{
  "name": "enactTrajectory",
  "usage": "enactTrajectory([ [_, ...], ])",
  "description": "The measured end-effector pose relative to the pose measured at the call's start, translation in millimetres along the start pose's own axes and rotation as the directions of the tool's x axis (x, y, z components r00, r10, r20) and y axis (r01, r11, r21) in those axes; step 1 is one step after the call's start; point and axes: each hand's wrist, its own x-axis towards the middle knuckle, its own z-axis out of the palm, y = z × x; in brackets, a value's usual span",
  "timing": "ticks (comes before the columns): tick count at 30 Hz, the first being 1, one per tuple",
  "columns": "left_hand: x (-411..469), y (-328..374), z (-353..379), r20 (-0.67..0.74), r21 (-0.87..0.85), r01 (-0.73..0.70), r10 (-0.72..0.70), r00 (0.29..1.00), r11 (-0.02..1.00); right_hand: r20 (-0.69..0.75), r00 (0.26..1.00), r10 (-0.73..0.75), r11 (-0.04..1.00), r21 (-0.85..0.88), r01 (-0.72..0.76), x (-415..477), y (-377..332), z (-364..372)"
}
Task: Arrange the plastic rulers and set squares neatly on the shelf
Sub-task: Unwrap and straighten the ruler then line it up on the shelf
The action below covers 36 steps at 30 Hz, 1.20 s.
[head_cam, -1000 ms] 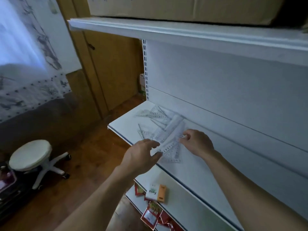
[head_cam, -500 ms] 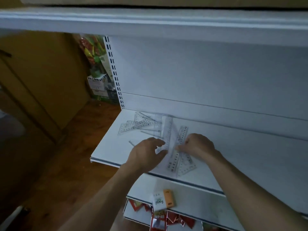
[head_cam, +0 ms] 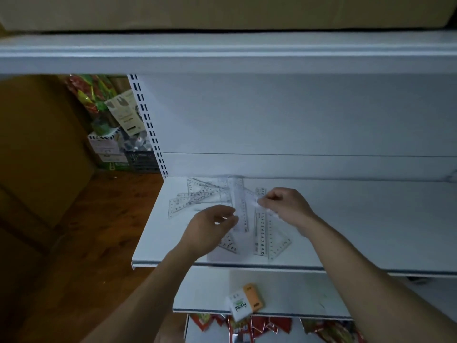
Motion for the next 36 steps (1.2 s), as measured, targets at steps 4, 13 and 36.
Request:
enactTrajectory([
  [4,6.2,14.4,0.0,0.013,-0.319,0.076,-0.076,0.997,0.945,0.028,0.999,-0.03,0.952,0.306,0.02,-14.4,-12.1,-4.4],
  [13,8.5,46.4,7.7,-0.016,-0.708,-0.022,0.015,1.0,0.706,0.103,0.993,-0.065,0.929,0.369,0.022,-30.3,-19.0,2.3],
  [36,8.2,104.1,129.0,0.197,-0.892,0.163,0.037,0.98,0.421,-0.439,0.871,0.218,0.831,0.552,0.07,-113.9,95.2,-125.5],
])
